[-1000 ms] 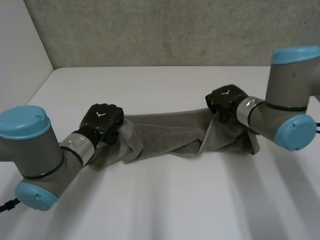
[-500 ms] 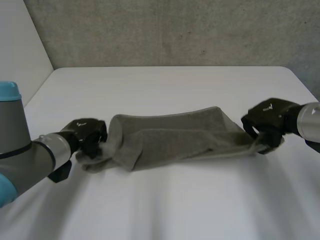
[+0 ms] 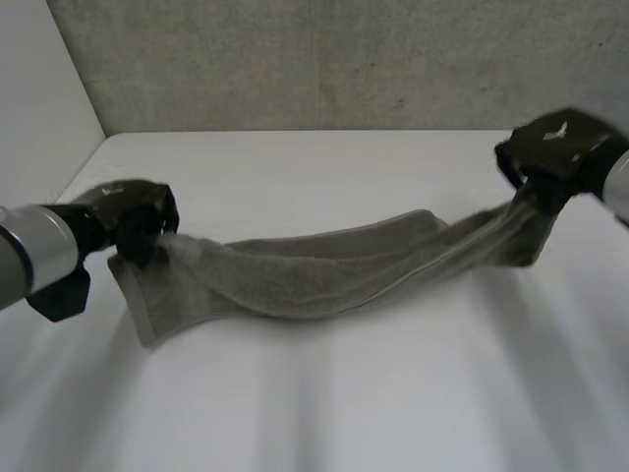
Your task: Fold the towel.
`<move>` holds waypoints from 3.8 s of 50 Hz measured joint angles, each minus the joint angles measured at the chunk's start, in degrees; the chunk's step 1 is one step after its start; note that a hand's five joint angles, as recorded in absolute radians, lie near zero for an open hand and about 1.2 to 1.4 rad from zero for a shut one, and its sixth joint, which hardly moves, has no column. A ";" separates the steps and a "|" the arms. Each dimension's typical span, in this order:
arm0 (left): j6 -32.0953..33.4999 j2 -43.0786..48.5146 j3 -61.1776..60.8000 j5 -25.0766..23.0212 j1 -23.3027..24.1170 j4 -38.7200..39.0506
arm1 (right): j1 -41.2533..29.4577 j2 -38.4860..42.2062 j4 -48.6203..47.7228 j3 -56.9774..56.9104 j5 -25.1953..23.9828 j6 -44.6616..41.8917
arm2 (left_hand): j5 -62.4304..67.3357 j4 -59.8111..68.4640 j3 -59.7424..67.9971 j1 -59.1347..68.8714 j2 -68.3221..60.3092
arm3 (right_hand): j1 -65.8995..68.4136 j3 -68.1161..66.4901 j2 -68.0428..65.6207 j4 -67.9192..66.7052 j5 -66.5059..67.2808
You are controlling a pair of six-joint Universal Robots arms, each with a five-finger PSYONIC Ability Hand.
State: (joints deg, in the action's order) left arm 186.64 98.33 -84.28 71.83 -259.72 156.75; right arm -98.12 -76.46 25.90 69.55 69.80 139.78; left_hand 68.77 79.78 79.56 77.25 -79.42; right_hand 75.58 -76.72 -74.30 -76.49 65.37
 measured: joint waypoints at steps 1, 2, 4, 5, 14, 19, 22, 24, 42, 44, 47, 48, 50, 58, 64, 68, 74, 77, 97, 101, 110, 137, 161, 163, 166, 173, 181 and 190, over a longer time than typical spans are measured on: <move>-0.14 -1.52 0.07 -0.61 -0.11 -0.55 | 0.12 -1.42 0.16 -0.50 0.05 0.54 | 0.00 0.00 0.00 0.00 0.00 | 0.00 -0.01 0.00 0.00 0.00; -0.18 -2.07 0.09 -0.80 -0.15 -0.73 | 0.15 -1.88 0.22 -0.68 0.07 0.69 | 0.00 0.00 0.00 0.00 0.00 | 0.00 -0.01 0.00 0.00 0.00; -0.32 -4.29 0.08 -1.55 -0.34 -1.40 | 0.27 -3.74 0.54 -1.29 0.18 1.18 | 0.00 0.00 0.00 0.00 0.00 | 0.00 -0.03 0.00 0.00 0.00; -0.34 -4.73 0.07 -1.67 -0.38 -1.50 | 0.29 -4.13 0.62 -1.41 0.21 1.24 | 0.00 0.00 0.00 0.00 0.00 | 0.00 -0.03 0.00 0.00 0.00; -3.05 -12.53 -2.19 -4.32 -2.40 -4.16 | 5.10 -10.57 7.42 -4.94 -2.98 1.02 | 0.00 0.00 0.00 0.00 0.00 | 0.04 -0.09 0.00 0.00 0.00; -3.78 -11.60 -4.30 -5.46 -3.25 -3.20 | 7.35 -9.37 8.84 -4.70 -6.89 0.85 | 0.00 0.00 0.00 0.00 0.00 | 0.05 -0.10 0.00 0.00 0.00; -3.76 -7.71 -5.07 -5.49 -3.52 -0.83 | 7.60 -5.87 8.54 -4.11 -8.38 0.68 | 0.00 0.00 0.00 0.00 0.00 | 0.07 -0.11 -0.27 0.00 0.00; -3.68 -4.40 -5.16 -5.38 -3.56 0.83 | 7.49 -3.29 8.05 -3.92 -8.87 0.62 | 0.00 0.00 0.00 0.00 0.00 | 0.15 -0.11 -0.30 0.00 0.00; -3.50 29.26 12.41 -1.52 -2.95 8.19 | 0.89 19.83 -8.91 -7.03 -1.22 5.05 | 0.00 0.00 0.00 0.00 0.00 | 0.22 -0.27 -0.31 0.00 0.00; -3.56 29.93 13.74 -0.47 -2.93 8.76 | 0.50 20.23 -11.02 -6.99 -0.36 6.59 | 0.00 -0.16 -0.11 0.00 0.00 | 0.22 -0.28 -0.31 0.00 0.00; -3.72 30.70 16.42 2.45 -2.90 10.33 | -0.07 20.58 -15.70 -6.66 1.23 10.73 | -1.52 -2.86 -2.71 0.00 2.53 | 0.22 -0.30 -0.31 0.00 0.00; -3.74 30.67 16.66 2.94 -2.88 10.57 | -0.13 20.56 -16.34 -6.57 1.46 11.46 | -3.11 -5.72 -5.50 -2.53 5.26 | 0.22 -0.30 -0.31 0.00 0.00; -3.77 30.09 17.24 4.75 -2.81 11.37 | -0.41 20.40 -18.51 -6.21 2.14 14.29 | -22.96 -24.68 -24.02 -20.78 24.24 | 0.22 -0.31 -0.31 0.00 0.00; -3.21 23.76 13.41 8.31 -2.29 12.78 | -2.40 19.96 -21.19 -4.91 3.16 19.12 | -63.03 -63.59 -63.43 -61.42 63.66 | 0.23 -0.33 -0.31 0.00 0.00; -0.58 16.48 5.65 8.43 -2.11 13.22 | -3.13 20.16 -21.07 -4.29 3.03 19.05 | -64.93 -65.79 -65.57 -63.14 65.46 | 0.24 -0.33 -0.31 0.00 0.00; 3.31 11.27 -0.83 8.30 -2.12 14.16 | -3.27 20.37 -20.92 -4.14 2.92 18.79 | -63.42 -64.49 -64.25 -62.00 64.12 | 0.24 -0.33 -0.31 0.00 0.00; 11.55 3.85 -12.81 7.96 -1.30 18.92 | -3.26 20.39 -20.70 -4.13 2.87 18.67 | -56.51 -57.74 -57.42 -55.06 57.31 | 0.25 -0.33 -0.31 0.00 0.00; 15.39 1.51 -18.01 7.97 -0.21 21.82 | -3.26 20.35 -20.60 -4.13 2.87 18.65 | -56.39 -57.55 -57.30 -54.86 57.15 | 0.28 -0.33 -0.31 0.00 0.00; 18.71 14.40 -19.38 8.82 4.56 28.10 | -4.29 20.31 -20.45 -2.62 2.94 15.84 | -56.18 -57.47 -57.08 -54.85 57.01 | 0.29 -0.35 -0.31 0.00 0.00; 18.36 17.23 -17.04 9.74 4.95 28.91 | -4.30 20.33 -20.45 -2.28 2.86 15.77 | -53.85 -55.02 -54.75 -52.70 54.56 | 0.29 -0.35 -0.31 0.00 0.00; 16.98 19.62 -12.82 11.12 5.32 29.25 | -4.29 20.50 -20.53 -2.03 2.79 15.72 | -37.11 -38.02 -37.80 -35.51 37.65 | 0.29 -0.36 -0.31 0.00 0.00; 15.74 15.80 -9.56 10.63 5.47 25.82 | -4.02 19.15 -17.03 -2.77 2.65 10.87 | -19.89 -20.95 -20.83 -18.47 20.69 | 0.29 -0.38 -0.31 0.00 0.00; 15.76 16.91 -9.17 10.86 5.77 25.00 | -4.26 18.37 -15.97 -1.97 2.38 10.63 | -28.11 -29.06 -28.84 -26.66 28.73 | 0.29 -0.38 -0.31 0.00 0.00; 15.76 16.67 -9.11 10.88 5.80 24.92 | -4.27 18.35 -15.97 -1.96 2.37 10.61 | -28.65 -29.58 -29.34 -27.19 29.25 | 0.29 -0.38 -0.31 0.00 0.00; 15.73 15.97 -8.89 10.86 5.93 24.54 | -4.28 18.24 -15.97 -1.95 2.36 10.60 | -28.85 -29.83 -29.53 -27.39 29.46 | 0.29 -0.38 -0.31 0.00 0.00; 15.78 14.56 -8.08 10.83 6.48 23.42 | -4.28 18.02 -15.97 -1.93 2.35 10.60 | -29.04 -29.94 -29.65 -27.49 29.59 | 0.29 -0.38 -0.31 0.00 0.00; 15.83 15.06 -7.03 10.98 6.87 23.11 | -4.28 18.07 -15.96 -1.88 2.35 10.60 | -29.04 -29.95 -29.65 -27.54 29.63 | 0.29 -0.38 -0.31 0.00 0.00; 15.73 16.47 -6.45 11.00 7.03 23.12 | -4.28 18.13 -15.96 -1.85 2.35 10.60 | -28.19 -29.18 -28.95 -26.59 28.81 | 0.29 -0.38 -0.31 0.00 0.00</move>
State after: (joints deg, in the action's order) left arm 202.38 114.79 -90.72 82.83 -252.68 179.87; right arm -102.39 -58.33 9.93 67.69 72.16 150.38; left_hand 40.59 50.60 50.61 50.67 -50.61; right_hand 75.88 -77.11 -74.61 -76.49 65.37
